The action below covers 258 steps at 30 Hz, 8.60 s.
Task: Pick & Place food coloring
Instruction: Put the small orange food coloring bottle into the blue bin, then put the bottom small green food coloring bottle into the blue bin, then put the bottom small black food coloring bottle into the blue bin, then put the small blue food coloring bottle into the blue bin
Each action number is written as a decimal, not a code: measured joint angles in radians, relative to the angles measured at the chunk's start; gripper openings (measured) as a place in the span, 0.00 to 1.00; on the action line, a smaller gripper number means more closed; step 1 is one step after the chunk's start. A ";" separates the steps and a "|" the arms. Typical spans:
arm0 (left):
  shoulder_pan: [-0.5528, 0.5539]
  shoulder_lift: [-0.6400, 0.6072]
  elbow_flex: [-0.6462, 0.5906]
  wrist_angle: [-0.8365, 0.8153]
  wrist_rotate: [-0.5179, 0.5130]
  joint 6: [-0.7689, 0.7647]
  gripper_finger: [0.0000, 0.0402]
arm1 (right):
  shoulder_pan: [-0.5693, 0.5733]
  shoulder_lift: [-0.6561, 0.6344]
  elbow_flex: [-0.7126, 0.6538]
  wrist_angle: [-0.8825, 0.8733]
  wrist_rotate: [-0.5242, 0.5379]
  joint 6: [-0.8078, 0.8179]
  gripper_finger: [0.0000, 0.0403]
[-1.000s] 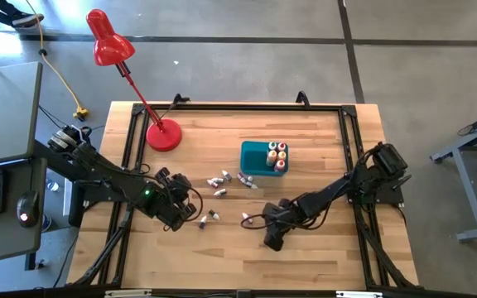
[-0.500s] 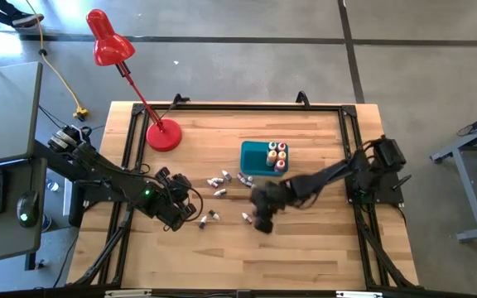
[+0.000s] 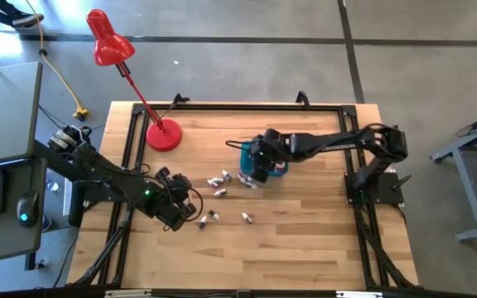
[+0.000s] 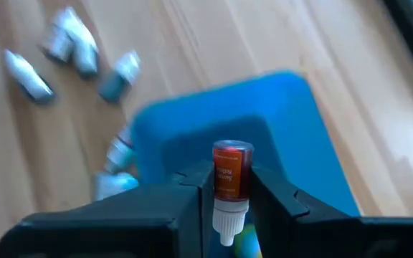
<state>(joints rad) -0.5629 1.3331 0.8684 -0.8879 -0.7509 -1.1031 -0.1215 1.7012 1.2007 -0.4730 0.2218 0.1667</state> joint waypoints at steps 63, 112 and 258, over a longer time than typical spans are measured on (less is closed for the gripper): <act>0.185 0.296 0.000 0.542 0.562 0.977 0.44 | 0.410 -0.271 -0.233 -0.125 0.122 0.310 0.35; 0.382 0.415 0.306 0.728 0.233 1.391 0.19 | 0.410 -0.530 -1.167 1.381 0.037 0.124 0.35; 0.683 0.451 0.722 -0.040 0.563 1.076 0.46 | 0.409 -0.523 -1.106 1.365 0.235 0.121 0.35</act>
<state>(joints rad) 0.1197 1.7845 1.5901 -0.9275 -0.1877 -0.0271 0.2878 1.1786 0.0952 0.8921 0.4572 0.2874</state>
